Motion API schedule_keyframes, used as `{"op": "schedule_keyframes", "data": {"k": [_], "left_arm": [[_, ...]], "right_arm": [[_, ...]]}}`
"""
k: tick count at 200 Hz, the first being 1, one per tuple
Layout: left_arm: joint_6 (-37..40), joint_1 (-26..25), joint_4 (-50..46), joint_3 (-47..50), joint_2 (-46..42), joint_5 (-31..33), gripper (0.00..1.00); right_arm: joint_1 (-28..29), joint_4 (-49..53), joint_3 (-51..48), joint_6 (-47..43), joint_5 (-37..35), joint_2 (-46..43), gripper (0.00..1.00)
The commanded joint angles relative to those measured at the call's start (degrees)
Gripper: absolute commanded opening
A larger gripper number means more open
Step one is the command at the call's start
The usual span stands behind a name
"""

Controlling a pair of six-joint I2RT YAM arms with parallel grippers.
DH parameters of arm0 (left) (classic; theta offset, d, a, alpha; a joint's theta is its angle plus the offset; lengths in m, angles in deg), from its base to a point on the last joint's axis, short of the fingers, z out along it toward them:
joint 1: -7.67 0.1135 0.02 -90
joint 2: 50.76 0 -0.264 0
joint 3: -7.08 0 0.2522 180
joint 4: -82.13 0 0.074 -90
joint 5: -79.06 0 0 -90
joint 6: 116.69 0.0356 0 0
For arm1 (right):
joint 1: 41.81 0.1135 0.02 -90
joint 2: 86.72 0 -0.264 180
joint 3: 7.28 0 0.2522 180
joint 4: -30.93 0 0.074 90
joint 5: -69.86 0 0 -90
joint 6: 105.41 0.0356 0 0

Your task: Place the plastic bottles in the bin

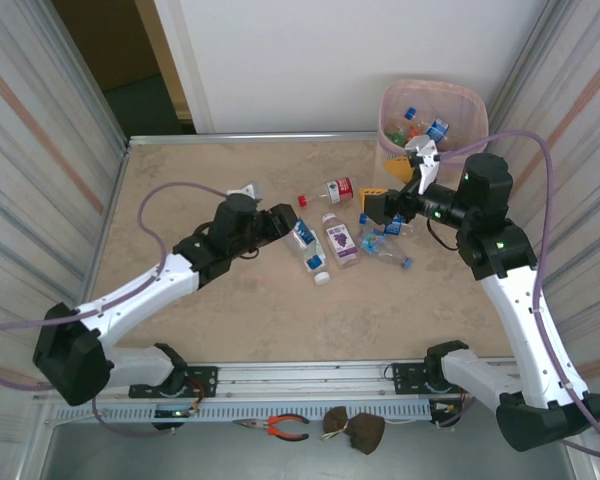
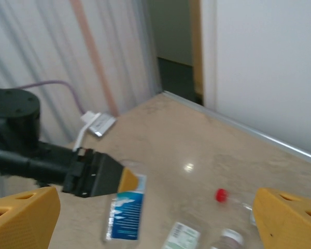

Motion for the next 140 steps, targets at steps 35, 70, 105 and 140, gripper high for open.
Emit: {"op": "schedule_keyframes", "data": {"k": [35,70,105,140], "left_arm": [[21.59,2.17,15.29,-2.47,-6.95,-22.19,0.56],[27.52,2.24,17.33,-6.61,-8.95,-33.59,0.55],[28.79,1.57,20.75,-10.92,-9.40,-41.70,0.54],[32.64,-1.45,19.38,-15.05,-8.78,-44.37,0.54]], "right_arm": [[5.41,-7.17,0.14,6.81,12.09,-0.09,0.94],[9.27,-9.10,1.73,8.66,15.27,1.76,0.95],[13.08,-9.06,2.41,7.21,16.32,2.45,0.95],[16.15,-9.14,2.98,6.19,17.69,2.77,0.94]]}}
